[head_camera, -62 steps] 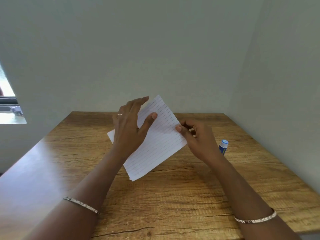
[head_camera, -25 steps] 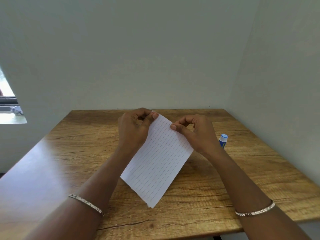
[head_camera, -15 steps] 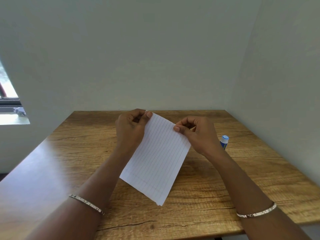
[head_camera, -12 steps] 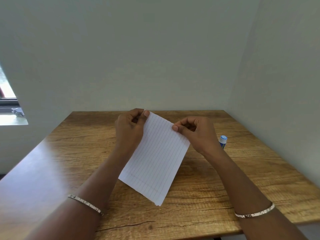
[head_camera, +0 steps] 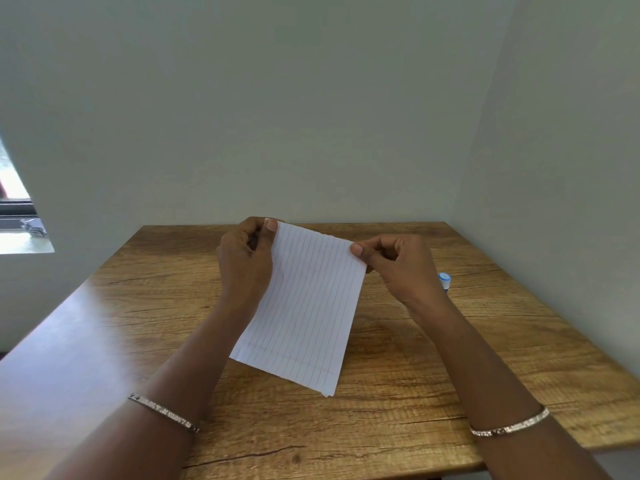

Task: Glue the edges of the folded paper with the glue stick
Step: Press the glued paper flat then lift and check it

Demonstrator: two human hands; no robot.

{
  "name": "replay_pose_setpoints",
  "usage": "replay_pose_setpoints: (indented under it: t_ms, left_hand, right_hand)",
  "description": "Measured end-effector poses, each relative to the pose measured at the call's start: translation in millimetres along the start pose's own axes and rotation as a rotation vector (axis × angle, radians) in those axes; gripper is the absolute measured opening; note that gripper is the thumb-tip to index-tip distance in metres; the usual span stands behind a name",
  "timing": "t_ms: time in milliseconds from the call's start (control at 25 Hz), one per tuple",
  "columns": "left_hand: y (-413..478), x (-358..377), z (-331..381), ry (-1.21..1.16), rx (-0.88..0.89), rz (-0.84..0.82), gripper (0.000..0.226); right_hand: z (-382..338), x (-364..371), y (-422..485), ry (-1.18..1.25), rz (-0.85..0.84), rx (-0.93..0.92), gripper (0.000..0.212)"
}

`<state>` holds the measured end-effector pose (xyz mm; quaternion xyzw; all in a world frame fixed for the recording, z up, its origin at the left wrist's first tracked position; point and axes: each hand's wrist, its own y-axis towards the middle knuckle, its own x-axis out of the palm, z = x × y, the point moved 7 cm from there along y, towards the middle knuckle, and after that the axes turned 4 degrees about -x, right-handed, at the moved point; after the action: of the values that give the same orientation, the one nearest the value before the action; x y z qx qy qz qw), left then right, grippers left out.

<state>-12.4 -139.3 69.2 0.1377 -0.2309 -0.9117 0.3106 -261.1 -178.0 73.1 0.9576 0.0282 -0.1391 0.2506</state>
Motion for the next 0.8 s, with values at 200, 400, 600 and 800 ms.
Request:
replay_pose_setpoints:
  t_ms: [200, 400, 600, 800]
  left_hand:
    - [1, -3, -6, -0.013, -0.046, 0.027, 0.028]
    - [2, -6, -10, -0.008, -0.079, 0.076, 0.030]
    - [1, -3, -14, -0.077, -0.162, 0.047, 0.038]
    - [-2, 1, -14, -0.099, -0.203, 0.010, 0.044]
  right_hand:
    - [1, -1, -2, 0.056, 0.003, 0.038, 0.014]
    - [5, 11, -6, 0.191, -0.105, 0.147, 0.028]
    - [6, 13, -9, 0.099, -0.092, 0.136, 0.013]
    - [5, 11, -9, 0.223, -0.104, 0.178, 0.017]
